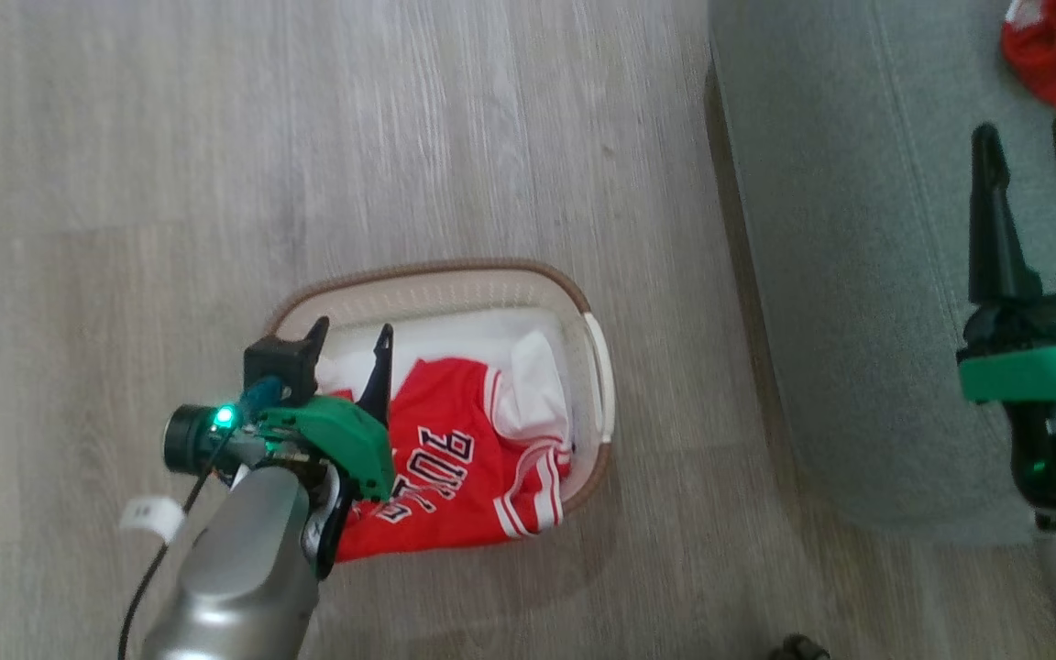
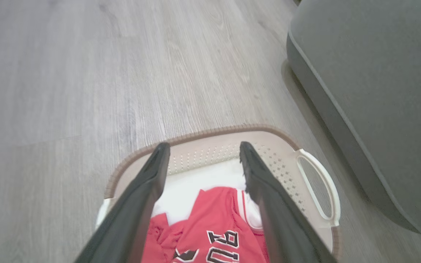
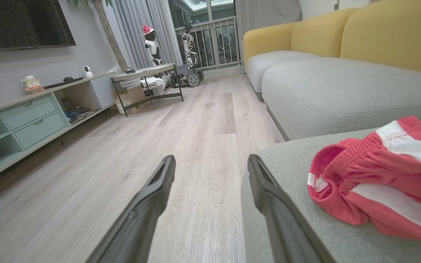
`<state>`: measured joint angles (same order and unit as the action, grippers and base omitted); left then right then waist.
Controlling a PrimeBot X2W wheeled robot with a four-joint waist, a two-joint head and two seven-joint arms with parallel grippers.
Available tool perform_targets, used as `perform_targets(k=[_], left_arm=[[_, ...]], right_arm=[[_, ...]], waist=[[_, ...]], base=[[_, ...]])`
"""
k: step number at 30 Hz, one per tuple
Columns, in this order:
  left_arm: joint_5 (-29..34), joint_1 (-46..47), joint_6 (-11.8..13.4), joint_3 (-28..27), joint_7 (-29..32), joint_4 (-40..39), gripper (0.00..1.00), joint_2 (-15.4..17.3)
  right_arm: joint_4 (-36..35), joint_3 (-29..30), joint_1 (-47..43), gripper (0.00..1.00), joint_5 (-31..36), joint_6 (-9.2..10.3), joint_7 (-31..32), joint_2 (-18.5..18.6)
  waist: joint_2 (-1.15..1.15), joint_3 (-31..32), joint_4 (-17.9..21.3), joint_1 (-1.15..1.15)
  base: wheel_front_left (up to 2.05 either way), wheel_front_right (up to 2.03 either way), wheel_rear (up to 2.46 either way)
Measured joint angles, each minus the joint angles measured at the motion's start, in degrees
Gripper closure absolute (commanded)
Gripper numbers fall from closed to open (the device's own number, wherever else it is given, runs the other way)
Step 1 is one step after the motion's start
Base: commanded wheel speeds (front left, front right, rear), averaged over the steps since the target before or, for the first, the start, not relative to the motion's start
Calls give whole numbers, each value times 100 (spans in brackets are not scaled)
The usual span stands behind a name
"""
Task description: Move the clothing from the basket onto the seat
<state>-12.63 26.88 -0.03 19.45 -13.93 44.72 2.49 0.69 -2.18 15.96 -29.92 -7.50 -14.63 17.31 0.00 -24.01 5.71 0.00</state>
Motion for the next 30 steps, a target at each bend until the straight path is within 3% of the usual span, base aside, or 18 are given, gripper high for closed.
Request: perform_targets(k=[16,26,30], left_arm=[[-734,1528,-257,670,721,2421,0,-24],[-739,2165,-286,985,1496,2813,0,-23],[-664,2347,-178,1127,1809,2887,0,-18]], right_arm=[[-356,-48,954,0,-193,0,0,105],[-740,82,1421,0,-241,0,-1,145],[-880,114,1553,0,-240,0,-1,144]], waist=[[0,-1351,495,1],[0,-2164,709,1],[0,-2487,796,1]], base=[[0,0,0],[0,0,0],[0,0,0]])
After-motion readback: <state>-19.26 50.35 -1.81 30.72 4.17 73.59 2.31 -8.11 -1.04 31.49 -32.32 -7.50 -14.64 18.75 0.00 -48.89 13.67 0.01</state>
